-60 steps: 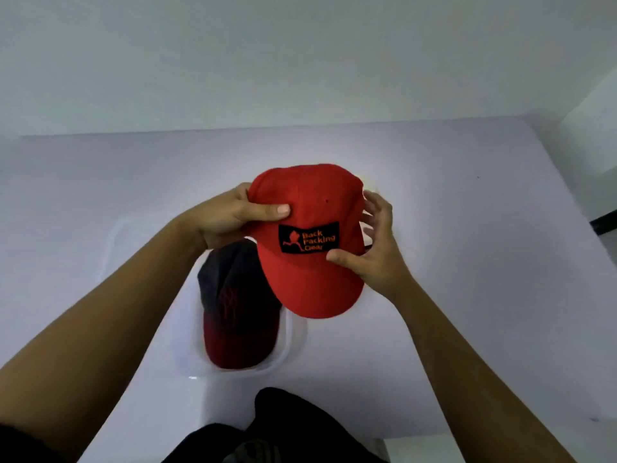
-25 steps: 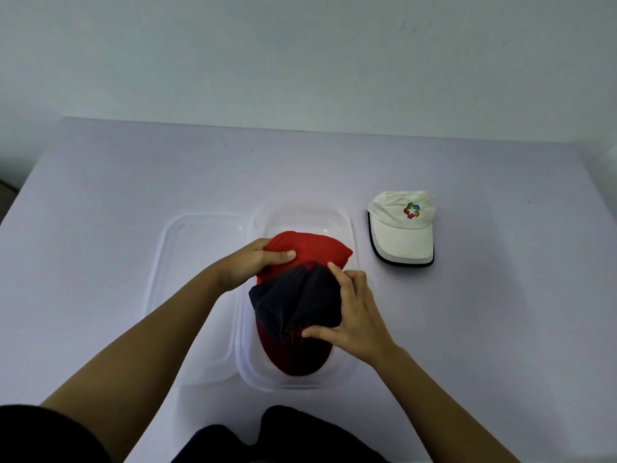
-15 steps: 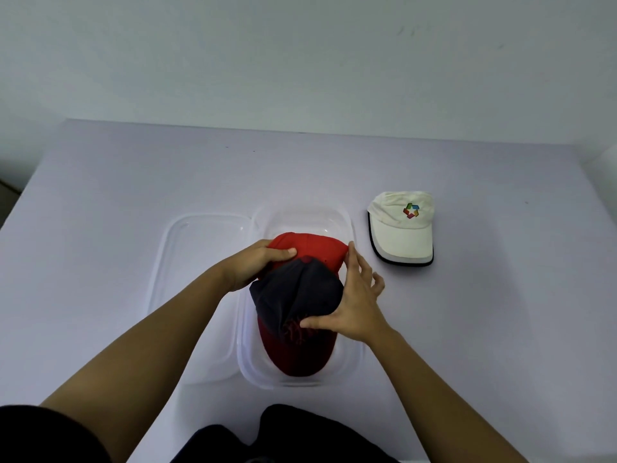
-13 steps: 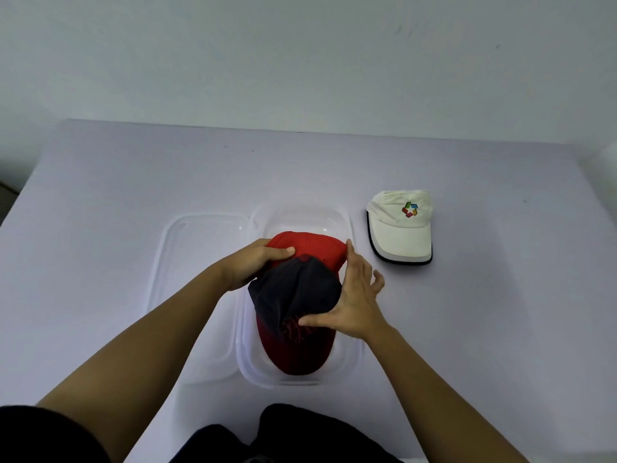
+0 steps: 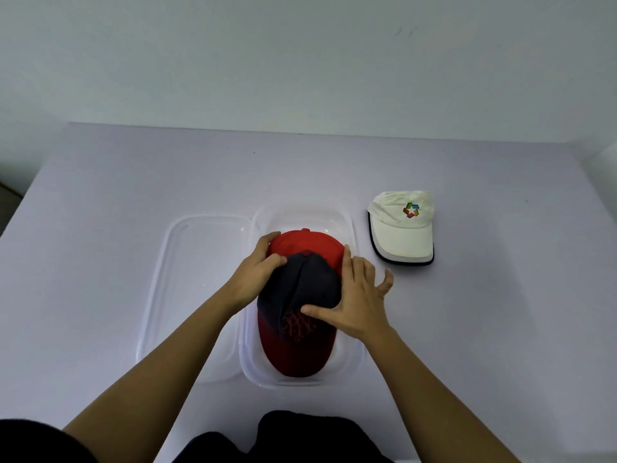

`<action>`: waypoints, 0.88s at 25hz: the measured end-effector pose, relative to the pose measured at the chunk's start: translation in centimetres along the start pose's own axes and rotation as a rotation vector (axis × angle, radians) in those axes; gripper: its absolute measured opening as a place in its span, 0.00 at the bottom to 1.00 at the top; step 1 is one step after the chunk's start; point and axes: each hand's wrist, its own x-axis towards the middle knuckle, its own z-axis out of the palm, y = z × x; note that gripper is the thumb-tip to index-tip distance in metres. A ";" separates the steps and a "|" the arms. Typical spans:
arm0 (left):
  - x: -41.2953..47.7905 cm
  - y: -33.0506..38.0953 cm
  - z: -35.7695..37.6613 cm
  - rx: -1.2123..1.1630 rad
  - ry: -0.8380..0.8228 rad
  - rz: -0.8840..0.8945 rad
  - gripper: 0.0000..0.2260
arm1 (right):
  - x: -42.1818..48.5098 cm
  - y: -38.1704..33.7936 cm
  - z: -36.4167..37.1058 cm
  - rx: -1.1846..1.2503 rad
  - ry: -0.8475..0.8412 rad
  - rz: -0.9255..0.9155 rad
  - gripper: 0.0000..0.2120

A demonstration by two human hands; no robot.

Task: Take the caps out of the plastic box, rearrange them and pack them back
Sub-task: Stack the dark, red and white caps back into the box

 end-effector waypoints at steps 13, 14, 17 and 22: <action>0.3 -1.9 0.8 0.990 0.111 0.215 0.31 | 0.3 0.1 0.8 0.005 0.088 0.014 0.50; 0.2 -1.8 0.8 1.060 0.106 0.199 0.34 | 0.3 0.0 0.8 0.001 0.078 0.022 0.50; 0.6 -1.9 1.1 1.082 0.097 0.142 0.38 | 0.8 0.1 0.9 -0.051 0.047 0.013 0.48; 0.2 -1.3 1.0 0.955 0.135 0.123 0.38 | 0.5 0.5 0.7 -0.011 0.042 -0.044 0.46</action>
